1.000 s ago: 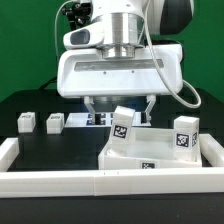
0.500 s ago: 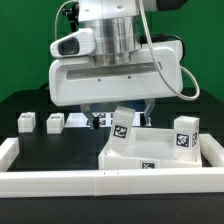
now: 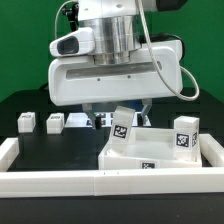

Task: Assemble square table

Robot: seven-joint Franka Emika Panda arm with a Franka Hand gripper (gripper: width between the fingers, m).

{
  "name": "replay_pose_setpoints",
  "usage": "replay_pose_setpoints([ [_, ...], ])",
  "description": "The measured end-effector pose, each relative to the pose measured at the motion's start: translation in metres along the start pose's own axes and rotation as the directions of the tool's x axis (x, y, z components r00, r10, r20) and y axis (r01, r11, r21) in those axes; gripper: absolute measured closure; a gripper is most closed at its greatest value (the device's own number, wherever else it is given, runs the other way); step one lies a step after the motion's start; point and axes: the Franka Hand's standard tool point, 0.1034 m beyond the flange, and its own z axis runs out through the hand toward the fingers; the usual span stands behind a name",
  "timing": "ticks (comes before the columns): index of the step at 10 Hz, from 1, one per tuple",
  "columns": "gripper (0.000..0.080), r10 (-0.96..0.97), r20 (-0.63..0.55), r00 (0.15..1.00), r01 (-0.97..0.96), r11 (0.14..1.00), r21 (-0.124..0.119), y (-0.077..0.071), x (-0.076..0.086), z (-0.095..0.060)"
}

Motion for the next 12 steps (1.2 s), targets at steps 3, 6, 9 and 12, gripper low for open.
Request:
replay_pose_setpoints([
  [3, 0.051, 0.001, -0.006, 1.0, -0.001, 1.0, -0.002, 0.001, -0.0001, 0.0006],
  [6, 0.051, 0.019, -0.006, 1.0, -0.019, 1.0, -0.001, 0.0009, 0.0001, 0.0006],
  [9, 0.0509, 0.169, -0.006, 0.986, -0.169, 0.986, 0.001, 0.0, -0.0001, 0.001],
  [12, 0.0509, 0.311, -0.005, 0.951, -0.311, 0.951, 0.003, -0.0011, -0.0003, 0.0015],
])
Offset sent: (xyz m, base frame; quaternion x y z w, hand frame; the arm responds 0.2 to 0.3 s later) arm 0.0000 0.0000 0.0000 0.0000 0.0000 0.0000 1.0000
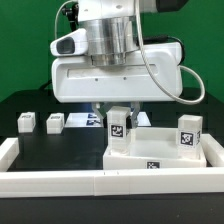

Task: Assemble square table

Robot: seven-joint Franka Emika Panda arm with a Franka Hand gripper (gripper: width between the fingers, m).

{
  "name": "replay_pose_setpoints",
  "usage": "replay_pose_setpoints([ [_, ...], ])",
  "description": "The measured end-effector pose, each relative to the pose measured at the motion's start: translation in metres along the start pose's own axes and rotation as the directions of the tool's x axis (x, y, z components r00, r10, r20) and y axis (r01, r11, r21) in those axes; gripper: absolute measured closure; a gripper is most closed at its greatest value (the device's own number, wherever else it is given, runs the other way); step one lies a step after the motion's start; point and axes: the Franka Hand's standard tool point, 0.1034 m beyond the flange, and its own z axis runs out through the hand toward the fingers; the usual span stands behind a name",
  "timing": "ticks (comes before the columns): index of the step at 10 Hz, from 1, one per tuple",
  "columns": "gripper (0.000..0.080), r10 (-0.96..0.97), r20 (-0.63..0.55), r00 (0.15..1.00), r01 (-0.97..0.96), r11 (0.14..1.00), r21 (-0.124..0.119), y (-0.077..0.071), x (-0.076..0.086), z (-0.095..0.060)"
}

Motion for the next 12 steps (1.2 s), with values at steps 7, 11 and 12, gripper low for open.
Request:
replay_pose_setpoints([
  [7, 0.0509, 0.589, -0.012, 0.808, -0.589, 0.808, 0.013, -0.014, -0.004, 0.002],
  [11, 0.0509, 0.779, -0.006, 0.627, -0.779, 0.627, 0.022, -0.017, -0.006, 0.003],
  [12, 0.0449, 0.788, -0.002, 0.616, -0.787, 0.616, 0.024, -0.018, -0.007, 0.003],
])
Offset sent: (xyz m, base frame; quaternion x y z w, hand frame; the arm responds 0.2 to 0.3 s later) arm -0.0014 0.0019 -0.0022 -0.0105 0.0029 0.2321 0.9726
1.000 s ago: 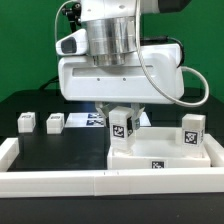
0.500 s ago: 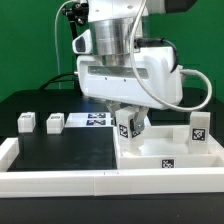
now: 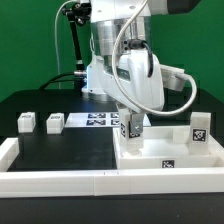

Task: Assemble square table

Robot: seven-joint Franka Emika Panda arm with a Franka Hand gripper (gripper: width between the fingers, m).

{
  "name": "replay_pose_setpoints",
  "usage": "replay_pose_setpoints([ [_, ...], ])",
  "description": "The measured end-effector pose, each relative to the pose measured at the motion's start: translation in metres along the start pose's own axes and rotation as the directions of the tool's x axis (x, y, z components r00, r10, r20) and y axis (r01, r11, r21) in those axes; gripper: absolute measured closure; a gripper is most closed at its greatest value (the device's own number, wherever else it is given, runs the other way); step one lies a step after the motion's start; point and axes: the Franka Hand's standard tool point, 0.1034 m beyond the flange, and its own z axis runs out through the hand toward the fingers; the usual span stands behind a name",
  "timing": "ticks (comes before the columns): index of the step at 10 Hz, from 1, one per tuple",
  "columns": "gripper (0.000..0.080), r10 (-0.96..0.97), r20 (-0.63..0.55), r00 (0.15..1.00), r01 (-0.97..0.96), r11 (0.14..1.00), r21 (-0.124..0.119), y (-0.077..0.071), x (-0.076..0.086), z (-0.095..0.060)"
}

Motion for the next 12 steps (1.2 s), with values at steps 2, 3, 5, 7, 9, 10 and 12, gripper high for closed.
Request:
replay_pose_setpoints([
  [2, 0.0267, -0.037, 0.001, 0.999, 0.037, 0.999, 0.001, -0.0001, -0.0005, 0.0001],
  [3, 0.0173, -0.124, 0.004, 0.992, 0.124, 0.992, 0.003, 0.0001, 0.001, -0.0004],
  [5, 0.0157, -0.226, 0.005, 0.974, 0.226, 0.974, 0.007, -0.0005, 0.0008, -0.0013],
  [7, 0.0151, -0.444, 0.005, 0.896, 0.444, 0.896, 0.008, -0.0008, -0.0015, -0.0007],
  [9, 0.015, -0.613, 0.005, 0.79, 0.613, 0.79, 0.007, -0.0005, -0.0023, -0.0004],
  [10, 0.015, -0.678, 0.004, 0.735, 0.678, 0.735, 0.004, -0.0005, -0.0024, -0.0004],
  [12, 0.015, -0.788, 0.0, 0.615, 0.788, 0.615, 0.003, -0.0014, -0.0024, -0.0023],
])
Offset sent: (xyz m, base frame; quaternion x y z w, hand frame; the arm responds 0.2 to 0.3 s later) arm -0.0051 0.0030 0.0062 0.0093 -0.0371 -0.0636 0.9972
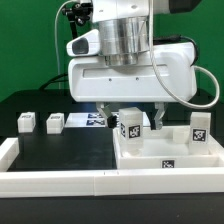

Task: Assemble square table

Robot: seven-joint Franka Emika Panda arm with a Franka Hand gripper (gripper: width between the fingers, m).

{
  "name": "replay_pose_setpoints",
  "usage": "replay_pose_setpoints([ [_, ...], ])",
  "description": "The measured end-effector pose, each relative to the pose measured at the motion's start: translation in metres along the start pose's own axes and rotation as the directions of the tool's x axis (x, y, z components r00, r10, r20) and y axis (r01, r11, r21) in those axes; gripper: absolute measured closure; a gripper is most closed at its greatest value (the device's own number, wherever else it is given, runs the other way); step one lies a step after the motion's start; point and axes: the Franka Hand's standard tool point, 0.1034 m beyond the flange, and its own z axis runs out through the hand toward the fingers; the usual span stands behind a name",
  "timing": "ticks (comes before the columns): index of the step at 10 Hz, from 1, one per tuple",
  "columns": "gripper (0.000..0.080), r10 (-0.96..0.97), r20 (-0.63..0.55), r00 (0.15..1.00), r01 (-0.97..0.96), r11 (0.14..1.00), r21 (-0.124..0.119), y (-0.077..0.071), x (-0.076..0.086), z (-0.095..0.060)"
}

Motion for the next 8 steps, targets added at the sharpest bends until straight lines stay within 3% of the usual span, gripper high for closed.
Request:
replay_pose_setpoints([
  [5, 0.015, -0.354, -0.005, 0.935, 0.354, 0.935, -0.002, 0.0003, 0.0018, -0.0014],
  [8, 0.015, -0.503, -0.009, 0.864, 0.503, 0.864, -0.034, -0.0031, 0.0017, 0.0],
])
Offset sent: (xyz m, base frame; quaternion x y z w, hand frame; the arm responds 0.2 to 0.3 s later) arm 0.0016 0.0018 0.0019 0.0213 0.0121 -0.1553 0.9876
